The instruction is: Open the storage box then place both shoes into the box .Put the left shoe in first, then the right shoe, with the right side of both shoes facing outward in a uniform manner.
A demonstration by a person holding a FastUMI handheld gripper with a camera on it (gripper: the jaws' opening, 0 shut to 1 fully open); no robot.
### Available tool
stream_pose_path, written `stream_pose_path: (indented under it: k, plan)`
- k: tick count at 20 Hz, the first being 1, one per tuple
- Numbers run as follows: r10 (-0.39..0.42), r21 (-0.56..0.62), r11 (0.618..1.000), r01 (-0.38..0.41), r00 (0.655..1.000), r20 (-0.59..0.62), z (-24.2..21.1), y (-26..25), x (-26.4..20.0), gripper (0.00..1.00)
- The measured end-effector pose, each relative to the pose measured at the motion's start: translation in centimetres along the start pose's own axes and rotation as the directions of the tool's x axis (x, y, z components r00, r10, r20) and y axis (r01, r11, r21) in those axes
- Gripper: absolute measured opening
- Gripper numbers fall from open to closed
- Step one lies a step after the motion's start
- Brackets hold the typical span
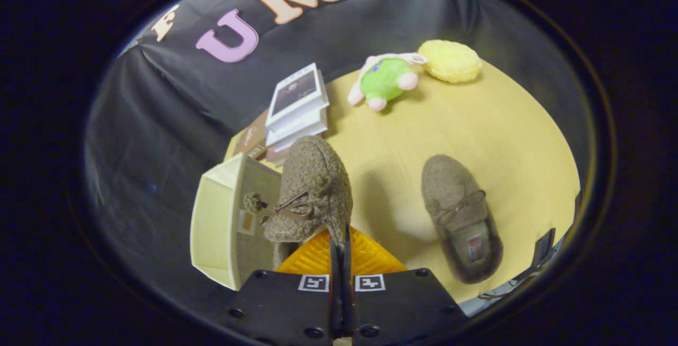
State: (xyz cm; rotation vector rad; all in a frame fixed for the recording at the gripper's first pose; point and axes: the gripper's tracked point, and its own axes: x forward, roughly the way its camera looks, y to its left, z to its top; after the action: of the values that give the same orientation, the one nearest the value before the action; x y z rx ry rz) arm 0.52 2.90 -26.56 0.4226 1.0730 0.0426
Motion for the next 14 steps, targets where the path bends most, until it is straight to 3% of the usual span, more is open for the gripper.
stream_pose_path:
  k: [8, 14]
  plan:
    - [0.142, -0.020, 0.990, -0.141, 0.987, 0.074, 2.6, 11.3, -2.5, 0.04]
    - [0.178, -0.054, 0.983, -0.176, 0.984, 0.030, -0.2, 17.7, 0.4, 0.04]
